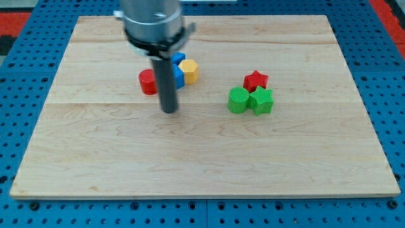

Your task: Slide the red star along with the green circle towards down and left a bit

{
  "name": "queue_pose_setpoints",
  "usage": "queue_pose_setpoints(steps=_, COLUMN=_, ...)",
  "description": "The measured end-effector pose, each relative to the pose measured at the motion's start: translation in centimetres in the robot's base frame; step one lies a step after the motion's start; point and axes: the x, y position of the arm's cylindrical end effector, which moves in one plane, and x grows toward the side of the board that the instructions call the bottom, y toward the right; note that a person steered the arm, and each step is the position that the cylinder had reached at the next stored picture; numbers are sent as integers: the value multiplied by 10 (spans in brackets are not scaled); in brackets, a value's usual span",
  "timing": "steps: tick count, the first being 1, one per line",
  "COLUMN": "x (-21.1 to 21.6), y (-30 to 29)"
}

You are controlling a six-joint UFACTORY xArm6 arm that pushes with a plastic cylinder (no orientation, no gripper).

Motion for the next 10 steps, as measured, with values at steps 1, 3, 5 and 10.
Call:
queue_pose_setpoints(steps=1, x=29, y=80)
queue_pose_setpoints(steps=3, x=-9, y=269)
queue_pose_setpoints(steps=5, x=-93, y=215)
queue_pose_setpoints(steps=10, x=-44, y=117)
